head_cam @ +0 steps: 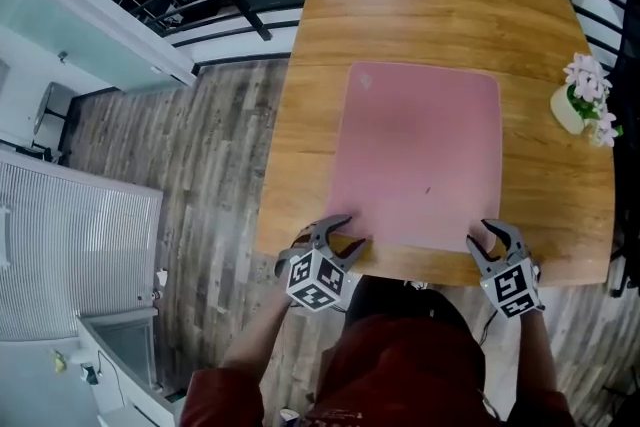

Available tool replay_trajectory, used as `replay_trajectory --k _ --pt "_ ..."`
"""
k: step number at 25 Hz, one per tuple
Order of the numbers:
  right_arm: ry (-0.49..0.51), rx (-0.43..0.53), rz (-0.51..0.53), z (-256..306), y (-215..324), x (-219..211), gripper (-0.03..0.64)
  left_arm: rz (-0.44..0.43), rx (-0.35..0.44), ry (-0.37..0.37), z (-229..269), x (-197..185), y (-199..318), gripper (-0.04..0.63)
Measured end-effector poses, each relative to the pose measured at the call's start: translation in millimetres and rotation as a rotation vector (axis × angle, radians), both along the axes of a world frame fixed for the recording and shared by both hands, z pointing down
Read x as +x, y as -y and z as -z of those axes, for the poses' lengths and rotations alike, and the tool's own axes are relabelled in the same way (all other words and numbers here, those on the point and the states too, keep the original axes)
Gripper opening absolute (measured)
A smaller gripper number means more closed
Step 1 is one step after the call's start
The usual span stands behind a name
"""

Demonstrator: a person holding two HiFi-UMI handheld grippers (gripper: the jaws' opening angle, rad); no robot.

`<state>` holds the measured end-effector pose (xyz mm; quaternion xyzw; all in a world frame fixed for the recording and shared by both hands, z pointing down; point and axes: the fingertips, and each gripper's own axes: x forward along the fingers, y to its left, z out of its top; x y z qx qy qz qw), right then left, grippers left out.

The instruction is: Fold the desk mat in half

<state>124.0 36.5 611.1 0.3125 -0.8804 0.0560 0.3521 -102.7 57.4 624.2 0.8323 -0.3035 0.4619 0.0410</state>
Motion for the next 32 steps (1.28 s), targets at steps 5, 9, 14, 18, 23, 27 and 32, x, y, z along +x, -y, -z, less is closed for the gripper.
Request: replay_trajectory --k 5,9,14,18,23,27,32 --pt "-0.069 -0.047 0.128 -21.2 -12.4 -6.4 0.193 -0.065 -0.077 0.068 -20.7 -18.5 -4.5 0.238" --pt "-0.146 -0.101 0.216 -36.5 -19.1 -5.1 0.204 -0.139 -0.141 0.128 -31.1 -28.9 -7.9 0.249" --pt "-0.218 -0.179 0.322 -49.9 -22.4 -2.8 0.212 -0.239 -0.231 0.186 -43.0 -37.0 -8.2 0.252" --pt "-0.270 -0.224 0.402 -58.5 -24.1 -2.6 0.229 -0.303 -0.284 0.185 -49.2 -36.2 -7.9 0.278" --pt "-0.317 -0.257 0.461 -63.9 -22.0 -0.8 0.236 -0.334 -0.317 0.190 -52.3 -32.7 -2.6 0.302" --pt "-0.356 -0.295 0.503 -66.8 -21.3 -4.1 0.239 -0.344 -0.332 0.175 -51.9 -34.4 1.1 0.299" --pt "-0.350 -0.283 0.515 -68.1 -20.8 -5.6 0.241 -0.338 -0.323 0.195 -53.2 -35.0 1.3 0.295"
